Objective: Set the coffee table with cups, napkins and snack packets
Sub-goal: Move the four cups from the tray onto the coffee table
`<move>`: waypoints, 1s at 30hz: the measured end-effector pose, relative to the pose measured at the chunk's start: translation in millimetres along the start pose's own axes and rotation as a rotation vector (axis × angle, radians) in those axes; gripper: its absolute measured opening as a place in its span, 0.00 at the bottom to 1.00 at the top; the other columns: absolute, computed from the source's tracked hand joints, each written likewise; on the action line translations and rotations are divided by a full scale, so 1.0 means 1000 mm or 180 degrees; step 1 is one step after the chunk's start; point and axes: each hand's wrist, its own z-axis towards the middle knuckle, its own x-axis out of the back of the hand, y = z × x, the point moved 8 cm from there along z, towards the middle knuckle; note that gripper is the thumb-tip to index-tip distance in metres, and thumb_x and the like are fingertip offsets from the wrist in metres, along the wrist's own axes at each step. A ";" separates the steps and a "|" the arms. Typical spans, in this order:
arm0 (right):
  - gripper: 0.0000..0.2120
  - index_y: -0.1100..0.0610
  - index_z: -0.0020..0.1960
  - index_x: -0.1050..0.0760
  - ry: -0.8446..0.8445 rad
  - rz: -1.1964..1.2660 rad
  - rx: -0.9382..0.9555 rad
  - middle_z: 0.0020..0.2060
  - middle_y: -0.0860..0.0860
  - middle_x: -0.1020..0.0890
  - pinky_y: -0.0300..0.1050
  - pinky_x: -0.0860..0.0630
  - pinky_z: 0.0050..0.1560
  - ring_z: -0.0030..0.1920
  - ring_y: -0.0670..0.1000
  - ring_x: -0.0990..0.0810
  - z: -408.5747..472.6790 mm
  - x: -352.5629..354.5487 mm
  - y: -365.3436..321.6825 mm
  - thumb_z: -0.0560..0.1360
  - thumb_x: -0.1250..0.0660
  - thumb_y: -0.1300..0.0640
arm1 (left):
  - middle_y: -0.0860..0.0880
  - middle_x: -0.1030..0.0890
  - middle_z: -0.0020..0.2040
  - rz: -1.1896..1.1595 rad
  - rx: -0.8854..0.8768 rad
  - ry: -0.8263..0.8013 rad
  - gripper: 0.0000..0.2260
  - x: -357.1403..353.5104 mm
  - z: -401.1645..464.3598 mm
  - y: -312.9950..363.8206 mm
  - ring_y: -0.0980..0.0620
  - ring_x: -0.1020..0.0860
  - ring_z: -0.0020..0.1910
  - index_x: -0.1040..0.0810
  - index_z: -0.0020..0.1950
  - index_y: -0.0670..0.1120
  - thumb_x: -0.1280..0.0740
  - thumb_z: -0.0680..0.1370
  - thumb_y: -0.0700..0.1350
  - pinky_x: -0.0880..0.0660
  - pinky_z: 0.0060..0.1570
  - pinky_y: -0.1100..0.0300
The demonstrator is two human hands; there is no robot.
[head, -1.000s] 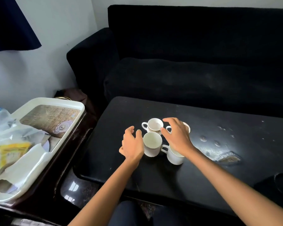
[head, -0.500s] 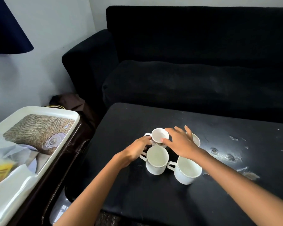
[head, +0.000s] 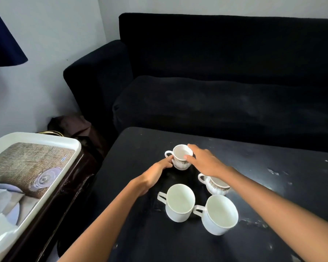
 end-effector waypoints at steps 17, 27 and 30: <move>0.27 0.51 0.76 0.47 -0.0078 0.1234 -0.0346 0.73 0.53 0.36 0.49 0.37 0.70 0.72 0.54 0.36 0.055 0.000 0.026 0.80 0.43 0.48 | 0.53 0.52 0.79 0.0307 0.0229 0.0325 0.26 0.008 0.057 0.003 0.46 0.61 0.78 0.51 0.77 0.61 0.49 0.80 0.49 0.60 0.75 0.42; 0.31 0.47 0.77 0.58 -0.0213 0.1526 -0.0428 0.76 0.53 0.43 0.50 0.42 0.72 0.75 0.54 0.41 0.053 -0.005 0.027 0.80 0.44 0.46 | 0.51 0.51 0.79 0.0248 0.0287 0.0294 0.26 0.005 0.050 0.007 0.46 0.60 0.78 0.51 0.77 0.61 0.49 0.80 0.50 0.60 0.74 0.42; 0.36 0.45 0.76 0.63 -0.0034 0.2058 -0.0668 0.77 0.54 0.46 0.51 0.43 0.73 0.75 0.53 0.43 0.045 -0.003 0.034 0.78 0.44 0.40 | 0.52 0.49 0.79 0.0039 0.0332 0.0393 0.26 0.007 0.046 0.004 0.48 0.55 0.78 0.49 0.78 0.57 0.48 0.80 0.48 0.56 0.76 0.46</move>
